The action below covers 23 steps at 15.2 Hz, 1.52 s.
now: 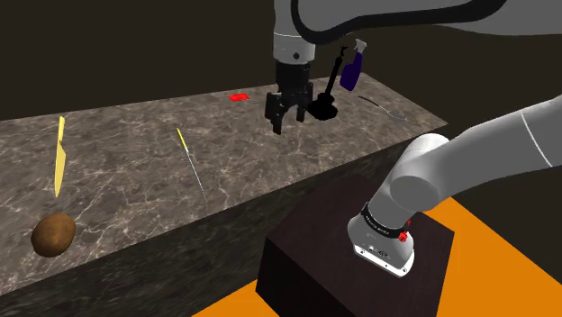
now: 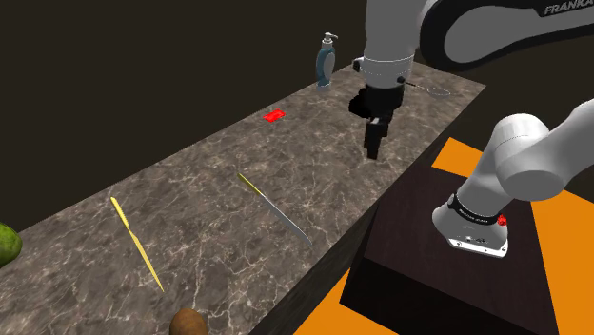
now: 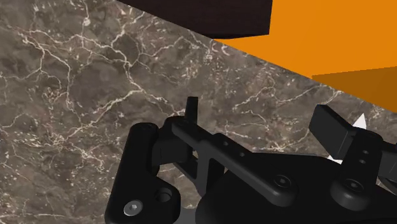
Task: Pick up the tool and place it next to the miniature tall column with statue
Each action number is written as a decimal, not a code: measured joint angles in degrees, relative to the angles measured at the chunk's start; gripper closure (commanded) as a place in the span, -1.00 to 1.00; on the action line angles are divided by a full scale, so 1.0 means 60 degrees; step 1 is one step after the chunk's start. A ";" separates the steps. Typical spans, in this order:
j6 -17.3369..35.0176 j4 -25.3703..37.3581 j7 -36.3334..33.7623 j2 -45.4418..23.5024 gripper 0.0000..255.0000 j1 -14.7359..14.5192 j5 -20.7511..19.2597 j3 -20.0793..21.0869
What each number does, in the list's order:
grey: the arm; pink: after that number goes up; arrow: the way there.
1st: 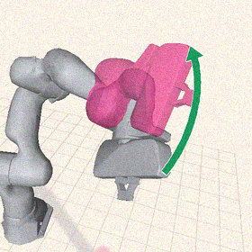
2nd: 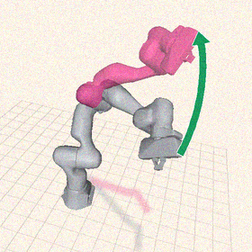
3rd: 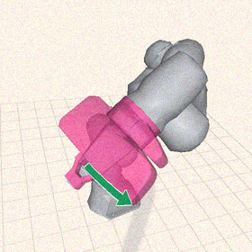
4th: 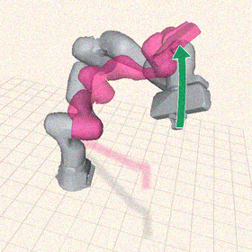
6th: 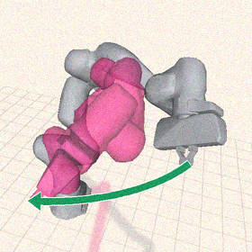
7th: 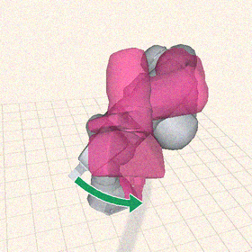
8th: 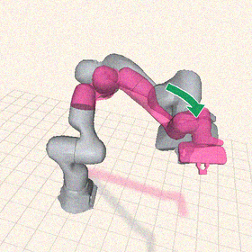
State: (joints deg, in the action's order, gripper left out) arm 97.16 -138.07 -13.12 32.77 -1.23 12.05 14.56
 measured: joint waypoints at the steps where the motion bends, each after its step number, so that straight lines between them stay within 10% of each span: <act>1: 0.0243 0.0092 -0.0235 -0.0290 -1.00 0.0010 0.0059 0.0162; 9: 0.1972 0.1322 -0.2254 -0.2914 -1.00 0.0160 -0.0037 0.1360; 23: 0.3433 0.5347 -0.6133 -0.8348 -1.00 -0.0470 -0.2364 0.1944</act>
State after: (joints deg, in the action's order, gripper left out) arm 117.76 -105.98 -49.91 -17.32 -4.04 -2.13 26.23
